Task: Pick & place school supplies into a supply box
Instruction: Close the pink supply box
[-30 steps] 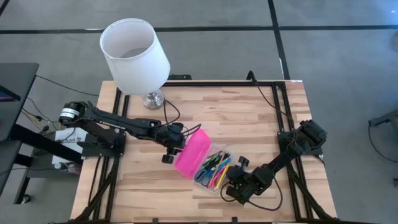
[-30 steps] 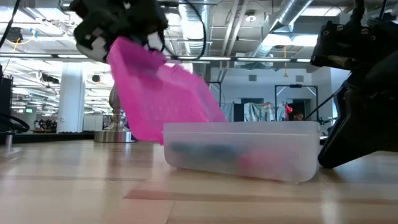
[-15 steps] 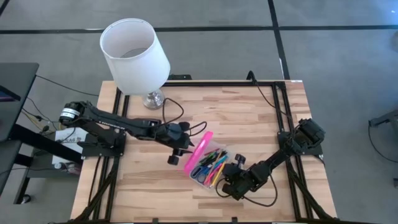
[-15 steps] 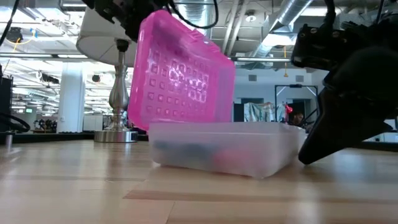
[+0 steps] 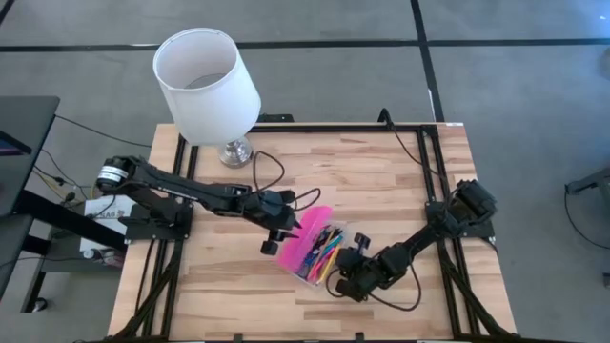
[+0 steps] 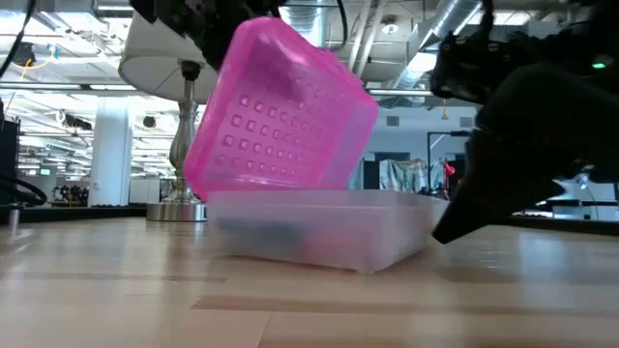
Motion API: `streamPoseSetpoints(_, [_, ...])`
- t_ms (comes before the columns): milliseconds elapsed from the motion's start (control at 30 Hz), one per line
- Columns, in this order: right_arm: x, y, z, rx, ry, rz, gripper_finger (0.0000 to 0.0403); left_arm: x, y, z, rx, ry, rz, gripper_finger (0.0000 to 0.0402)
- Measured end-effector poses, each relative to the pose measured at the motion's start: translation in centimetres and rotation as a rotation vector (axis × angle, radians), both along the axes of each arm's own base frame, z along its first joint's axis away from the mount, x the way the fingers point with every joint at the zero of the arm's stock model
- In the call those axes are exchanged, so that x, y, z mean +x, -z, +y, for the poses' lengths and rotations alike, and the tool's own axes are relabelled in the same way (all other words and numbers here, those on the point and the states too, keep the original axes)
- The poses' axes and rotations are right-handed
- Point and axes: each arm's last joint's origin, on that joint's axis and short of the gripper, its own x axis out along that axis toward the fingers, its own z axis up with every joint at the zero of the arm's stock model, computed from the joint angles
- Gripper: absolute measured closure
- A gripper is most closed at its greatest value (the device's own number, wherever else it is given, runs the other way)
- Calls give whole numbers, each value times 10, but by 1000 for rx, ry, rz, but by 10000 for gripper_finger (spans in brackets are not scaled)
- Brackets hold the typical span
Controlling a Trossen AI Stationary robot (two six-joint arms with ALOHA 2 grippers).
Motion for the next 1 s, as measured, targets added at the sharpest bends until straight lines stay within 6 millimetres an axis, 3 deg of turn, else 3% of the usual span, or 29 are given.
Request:
streamPoseSetpoints(267, [14, -2, -13, 29, -27, -4, 310, 11, 29, -17, -55, 45, 90, 273])
streamPoseSetpoints(700, [1, -31, -18, 45, -22, 26, 310, 13, 31, -20, -74, -35, 88, 273])
streamPoseSetpoints(1000, [2, -75, -26, 37, 5, -183, 310, 12, 31, -21, -89, -56, 100, 273])
